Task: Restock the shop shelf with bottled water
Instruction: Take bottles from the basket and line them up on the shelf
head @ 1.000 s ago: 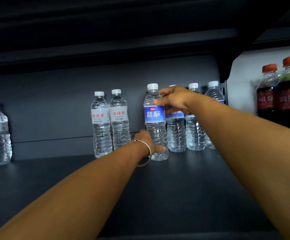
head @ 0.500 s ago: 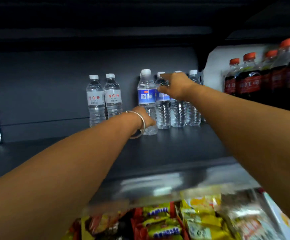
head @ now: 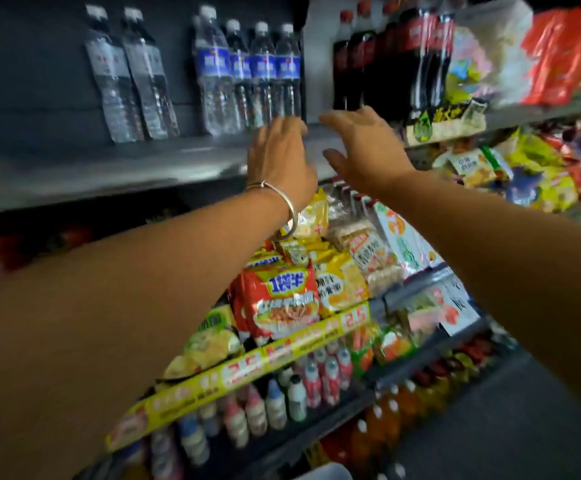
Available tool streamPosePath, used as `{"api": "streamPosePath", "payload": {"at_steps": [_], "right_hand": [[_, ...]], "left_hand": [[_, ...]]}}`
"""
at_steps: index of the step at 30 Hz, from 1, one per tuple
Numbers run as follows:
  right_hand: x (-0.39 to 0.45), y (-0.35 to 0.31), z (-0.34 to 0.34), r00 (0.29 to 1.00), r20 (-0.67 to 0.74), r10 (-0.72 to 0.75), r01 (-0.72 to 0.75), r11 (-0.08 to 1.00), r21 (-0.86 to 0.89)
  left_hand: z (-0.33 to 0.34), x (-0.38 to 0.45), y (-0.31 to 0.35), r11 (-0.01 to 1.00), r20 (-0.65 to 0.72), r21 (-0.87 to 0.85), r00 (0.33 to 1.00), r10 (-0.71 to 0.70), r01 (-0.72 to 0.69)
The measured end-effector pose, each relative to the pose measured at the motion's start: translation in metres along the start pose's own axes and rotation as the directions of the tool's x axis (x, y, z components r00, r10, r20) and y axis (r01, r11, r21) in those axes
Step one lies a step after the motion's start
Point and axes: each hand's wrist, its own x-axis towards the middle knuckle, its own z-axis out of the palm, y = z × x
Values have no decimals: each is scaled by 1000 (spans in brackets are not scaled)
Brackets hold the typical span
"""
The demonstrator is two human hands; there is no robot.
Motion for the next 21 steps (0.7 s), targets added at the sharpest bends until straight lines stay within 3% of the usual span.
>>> {"api": "streamPosePath", "payload": {"at_steps": [7,11,15,17,21], "right_hand": [[-162,-2,79,958,279,64,-81,995,50],[-259,-7,158,874,484,50,-130,983,133],[-364,-21,243,678,730,87,-295,942,162],[-420,-32,282,569,817,92,-365,919,151],[-524,-53,350,286,958,13,-396,912,106]], "left_hand": [[92,-138,-30,998,294,-38,955,-45,58],[158,-215,-65,994,502,-31,861,-78,108],[228,-306,-105,979,608,-74,787,-108,192],[262,-355,-127,962,700,-56,698,-154,268],[322,-446,-168,944,808,-1,557,-195,331]]}}
